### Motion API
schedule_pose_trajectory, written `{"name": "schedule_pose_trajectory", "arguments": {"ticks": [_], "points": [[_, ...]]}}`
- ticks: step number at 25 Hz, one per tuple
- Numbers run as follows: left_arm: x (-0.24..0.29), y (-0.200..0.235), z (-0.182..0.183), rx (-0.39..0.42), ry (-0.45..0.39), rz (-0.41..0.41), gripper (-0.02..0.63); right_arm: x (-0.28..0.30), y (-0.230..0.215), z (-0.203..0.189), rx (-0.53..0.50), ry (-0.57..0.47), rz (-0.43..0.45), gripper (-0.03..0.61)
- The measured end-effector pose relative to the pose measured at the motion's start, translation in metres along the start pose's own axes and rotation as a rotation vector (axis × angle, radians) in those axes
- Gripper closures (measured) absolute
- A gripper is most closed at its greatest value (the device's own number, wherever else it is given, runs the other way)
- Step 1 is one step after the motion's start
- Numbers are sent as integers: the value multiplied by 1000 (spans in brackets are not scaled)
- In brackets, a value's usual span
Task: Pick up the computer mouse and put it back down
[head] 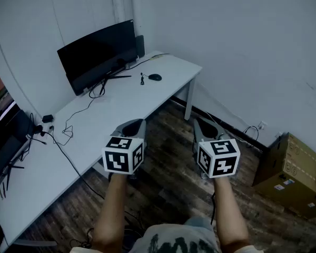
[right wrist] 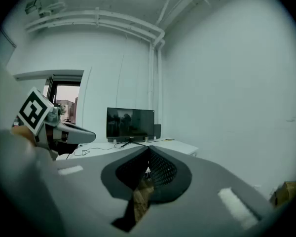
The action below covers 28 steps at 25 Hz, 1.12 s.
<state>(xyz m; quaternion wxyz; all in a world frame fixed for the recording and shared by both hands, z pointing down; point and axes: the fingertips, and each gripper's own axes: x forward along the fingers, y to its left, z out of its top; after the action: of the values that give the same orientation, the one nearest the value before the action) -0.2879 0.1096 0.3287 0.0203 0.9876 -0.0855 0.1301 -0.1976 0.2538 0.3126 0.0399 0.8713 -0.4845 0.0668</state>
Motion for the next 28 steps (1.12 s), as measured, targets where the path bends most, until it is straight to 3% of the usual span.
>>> {"name": "schedule_pose_trajectory", "arguments": {"ticks": [15, 28], "points": [[37, -5, 5, 13, 0, -25, 612, 22, -18, -7, 4, 11, 10, 545], [142, 2, 26, 12, 22, 90, 612, 104, -96, -9, 21, 37, 113, 476]]}}
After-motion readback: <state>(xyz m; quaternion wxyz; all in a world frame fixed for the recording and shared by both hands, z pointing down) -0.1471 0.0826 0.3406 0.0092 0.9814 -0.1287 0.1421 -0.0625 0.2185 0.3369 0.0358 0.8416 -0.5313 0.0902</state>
